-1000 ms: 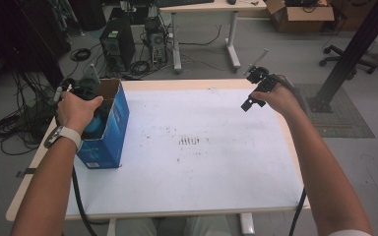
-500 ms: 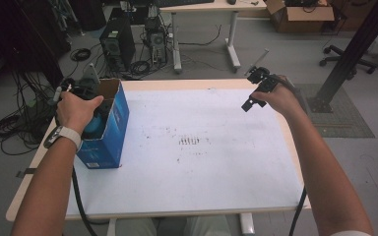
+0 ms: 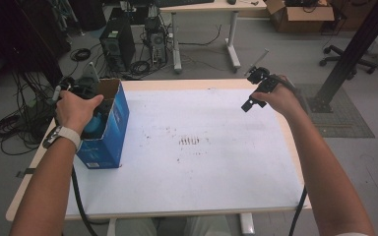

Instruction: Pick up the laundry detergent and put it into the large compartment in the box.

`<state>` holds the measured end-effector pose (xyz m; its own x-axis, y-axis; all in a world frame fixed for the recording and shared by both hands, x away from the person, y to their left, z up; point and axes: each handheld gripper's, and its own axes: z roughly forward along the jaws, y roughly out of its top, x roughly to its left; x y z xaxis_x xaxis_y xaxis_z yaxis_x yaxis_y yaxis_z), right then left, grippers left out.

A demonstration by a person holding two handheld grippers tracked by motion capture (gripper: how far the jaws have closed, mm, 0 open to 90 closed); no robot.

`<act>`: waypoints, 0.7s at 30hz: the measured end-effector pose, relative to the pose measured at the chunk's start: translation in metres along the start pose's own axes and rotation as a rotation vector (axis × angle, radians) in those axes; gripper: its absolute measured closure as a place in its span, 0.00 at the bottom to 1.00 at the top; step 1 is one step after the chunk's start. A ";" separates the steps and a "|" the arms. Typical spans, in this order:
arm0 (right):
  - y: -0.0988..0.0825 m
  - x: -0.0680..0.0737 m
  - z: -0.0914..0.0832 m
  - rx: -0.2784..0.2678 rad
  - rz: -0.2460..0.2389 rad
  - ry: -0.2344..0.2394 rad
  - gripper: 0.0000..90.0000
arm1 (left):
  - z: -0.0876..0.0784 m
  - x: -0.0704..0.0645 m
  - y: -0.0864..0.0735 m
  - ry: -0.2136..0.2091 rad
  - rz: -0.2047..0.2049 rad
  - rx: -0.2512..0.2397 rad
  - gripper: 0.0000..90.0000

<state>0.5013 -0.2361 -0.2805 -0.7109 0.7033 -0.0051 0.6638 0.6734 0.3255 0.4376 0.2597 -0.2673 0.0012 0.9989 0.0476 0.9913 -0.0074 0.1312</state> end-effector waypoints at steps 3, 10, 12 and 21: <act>-0.001 0.000 -0.001 -0.001 0.001 -0.001 0.14 | -0.001 0.001 -0.001 -0.003 -0.004 -0.004 0.29; -0.002 0.000 -0.002 -0.004 0.002 0.000 0.14 | -0.004 0.002 -0.002 -0.009 -0.008 -0.009 0.28; -0.001 0.000 -0.002 -0.004 0.003 0.000 0.14 | -0.005 0.002 -0.002 -0.009 -0.007 -0.005 0.28; -0.002 0.002 -0.003 -0.004 0.000 0.003 0.14 | -0.015 -0.002 -0.003 -0.014 0.004 -0.012 0.24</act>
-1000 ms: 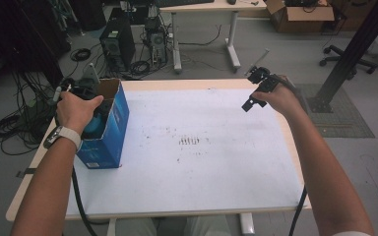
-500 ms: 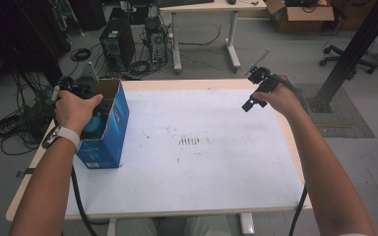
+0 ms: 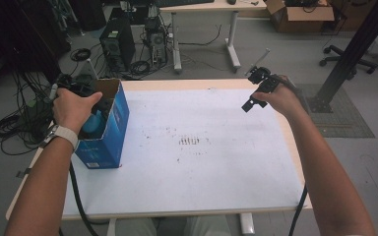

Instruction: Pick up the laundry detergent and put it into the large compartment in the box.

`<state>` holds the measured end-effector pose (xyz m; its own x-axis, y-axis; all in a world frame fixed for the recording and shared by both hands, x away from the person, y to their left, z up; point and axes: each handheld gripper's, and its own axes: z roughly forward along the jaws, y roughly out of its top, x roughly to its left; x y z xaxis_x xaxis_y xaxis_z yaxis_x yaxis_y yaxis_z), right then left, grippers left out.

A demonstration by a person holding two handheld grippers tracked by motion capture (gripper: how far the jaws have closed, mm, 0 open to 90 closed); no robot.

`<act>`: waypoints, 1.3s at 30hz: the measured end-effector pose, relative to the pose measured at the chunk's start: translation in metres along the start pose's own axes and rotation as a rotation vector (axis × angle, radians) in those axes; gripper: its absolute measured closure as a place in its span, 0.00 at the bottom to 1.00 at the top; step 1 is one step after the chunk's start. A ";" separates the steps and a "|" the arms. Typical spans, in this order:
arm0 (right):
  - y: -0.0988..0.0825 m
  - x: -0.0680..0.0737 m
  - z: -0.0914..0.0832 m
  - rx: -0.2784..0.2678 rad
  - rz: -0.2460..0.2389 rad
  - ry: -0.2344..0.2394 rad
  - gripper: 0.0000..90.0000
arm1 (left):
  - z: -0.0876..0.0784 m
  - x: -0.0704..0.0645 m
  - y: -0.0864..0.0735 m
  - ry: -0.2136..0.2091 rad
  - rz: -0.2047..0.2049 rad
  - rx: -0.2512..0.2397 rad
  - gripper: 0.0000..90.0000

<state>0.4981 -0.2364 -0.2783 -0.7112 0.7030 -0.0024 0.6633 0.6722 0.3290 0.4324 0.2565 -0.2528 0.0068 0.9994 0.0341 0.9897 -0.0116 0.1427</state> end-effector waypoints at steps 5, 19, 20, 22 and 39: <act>-0.001 0.001 -0.001 -0.003 -0.002 0.002 0.14 | -0.007 -0.004 -0.001 0.001 0.006 -0.011 0.23; -0.004 0.005 -0.008 -0.016 -0.005 0.001 0.14 | -0.039 -0.016 -0.007 -0.006 0.024 -0.012 0.14; -0.004 0.006 -0.009 -0.018 -0.007 0.001 0.14 | -0.041 -0.018 -0.008 -0.007 0.025 -0.012 0.13; -0.004 0.006 -0.009 -0.021 -0.006 0.002 0.14 | -0.045 -0.020 -0.009 -0.012 0.028 -0.014 0.12; -0.011 0.013 -0.027 -0.044 0.009 -0.007 0.14 | -0.111 -0.058 -0.033 -0.051 0.116 -0.079 0.11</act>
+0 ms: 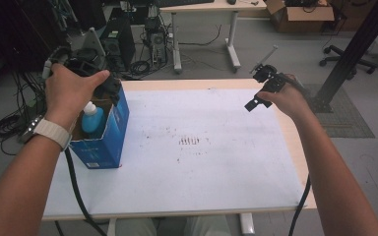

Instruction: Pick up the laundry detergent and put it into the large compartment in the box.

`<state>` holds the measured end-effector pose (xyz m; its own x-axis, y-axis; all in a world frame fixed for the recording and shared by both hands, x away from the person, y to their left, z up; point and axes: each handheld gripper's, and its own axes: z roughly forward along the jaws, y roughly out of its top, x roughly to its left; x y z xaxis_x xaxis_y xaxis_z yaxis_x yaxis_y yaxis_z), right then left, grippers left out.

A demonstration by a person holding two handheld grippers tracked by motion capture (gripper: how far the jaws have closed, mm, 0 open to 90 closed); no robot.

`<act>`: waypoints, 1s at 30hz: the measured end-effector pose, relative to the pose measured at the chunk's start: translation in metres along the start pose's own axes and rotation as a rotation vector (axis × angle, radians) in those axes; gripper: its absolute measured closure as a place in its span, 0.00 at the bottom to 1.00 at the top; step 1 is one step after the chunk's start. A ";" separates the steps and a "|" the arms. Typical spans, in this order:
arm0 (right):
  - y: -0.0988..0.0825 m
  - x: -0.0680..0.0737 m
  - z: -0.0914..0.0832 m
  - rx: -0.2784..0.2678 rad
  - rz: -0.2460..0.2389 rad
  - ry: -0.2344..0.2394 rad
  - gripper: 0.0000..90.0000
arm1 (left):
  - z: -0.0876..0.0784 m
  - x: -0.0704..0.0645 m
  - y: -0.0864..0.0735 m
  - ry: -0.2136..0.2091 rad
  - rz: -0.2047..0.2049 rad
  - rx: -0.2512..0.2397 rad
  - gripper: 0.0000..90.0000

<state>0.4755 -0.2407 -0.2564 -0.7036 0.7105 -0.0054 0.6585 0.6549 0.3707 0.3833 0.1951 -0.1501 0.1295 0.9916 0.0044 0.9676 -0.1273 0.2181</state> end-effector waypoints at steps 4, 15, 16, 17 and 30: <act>-0.001 0.002 -0.003 -0.007 -0.007 -0.001 0.14 | -0.008 -0.014 -0.005 0.018 0.035 -0.001 0.11; -0.003 0.008 -0.011 -0.014 -0.014 -0.007 0.14 | -0.020 -0.039 -0.016 0.005 0.092 -0.013 0.10; -0.003 0.009 -0.012 -0.013 -0.013 -0.007 0.14 | -0.021 -0.044 -0.018 0.002 0.104 -0.015 0.10; -0.003 0.009 -0.012 -0.015 -0.015 -0.008 0.14 | -0.021 -0.047 -0.018 0.003 0.112 -0.015 0.10; -0.002 0.013 -0.015 -0.019 -0.024 -0.005 0.14 | -0.024 -0.069 -0.025 -0.009 0.181 -0.025 0.11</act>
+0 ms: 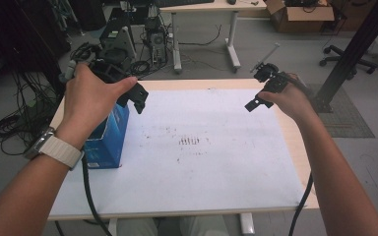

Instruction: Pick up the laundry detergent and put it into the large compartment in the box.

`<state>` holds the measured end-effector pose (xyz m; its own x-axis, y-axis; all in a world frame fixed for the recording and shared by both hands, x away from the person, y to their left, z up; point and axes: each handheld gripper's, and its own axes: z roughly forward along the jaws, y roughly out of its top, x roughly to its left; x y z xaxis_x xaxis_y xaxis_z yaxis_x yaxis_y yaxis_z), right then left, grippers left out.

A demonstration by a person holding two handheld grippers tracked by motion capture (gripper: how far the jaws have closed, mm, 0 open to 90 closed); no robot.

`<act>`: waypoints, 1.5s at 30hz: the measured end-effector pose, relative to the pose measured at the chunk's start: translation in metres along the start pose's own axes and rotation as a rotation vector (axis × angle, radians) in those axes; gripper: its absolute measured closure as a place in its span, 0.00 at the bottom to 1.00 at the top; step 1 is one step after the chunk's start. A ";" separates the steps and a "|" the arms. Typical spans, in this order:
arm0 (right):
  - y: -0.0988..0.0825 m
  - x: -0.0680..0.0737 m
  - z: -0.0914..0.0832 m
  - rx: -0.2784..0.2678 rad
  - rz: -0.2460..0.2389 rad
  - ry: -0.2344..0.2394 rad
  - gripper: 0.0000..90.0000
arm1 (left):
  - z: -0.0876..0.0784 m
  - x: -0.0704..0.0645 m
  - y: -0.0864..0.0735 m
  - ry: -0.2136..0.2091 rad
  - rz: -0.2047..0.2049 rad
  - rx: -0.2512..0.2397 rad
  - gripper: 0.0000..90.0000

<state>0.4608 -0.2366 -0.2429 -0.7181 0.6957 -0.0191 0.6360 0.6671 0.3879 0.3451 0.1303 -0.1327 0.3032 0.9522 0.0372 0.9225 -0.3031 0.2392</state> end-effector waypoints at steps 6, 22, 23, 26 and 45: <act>0.001 0.001 0.002 0.004 -0.002 0.001 0.14 | 0.001 -0.013 -0.002 -0.017 0.052 0.003 0.11; 0.004 0.003 0.005 0.012 -0.006 0.000 0.14 | 0.013 -0.034 -0.007 -0.031 0.112 0.016 0.11; 0.004 0.003 0.005 0.012 -0.006 0.000 0.14 | 0.013 -0.034 -0.007 -0.031 0.112 0.016 0.11; 0.005 0.002 0.006 0.011 -0.004 -0.001 0.14 | 0.014 -0.035 -0.006 -0.042 0.114 0.014 0.11; 0.009 0.004 0.011 0.022 -0.016 0.000 0.14 | 0.026 -0.035 -0.006 -0.065 0.138 0.023 0.11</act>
<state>0.4669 -0.2251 -0.2500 -0.7286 0.6845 -0.0249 0.6302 0.6842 0.3670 0.3347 0.0978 -0.1606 0.4417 0.8971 0.0049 0.8759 -0.4324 0.2142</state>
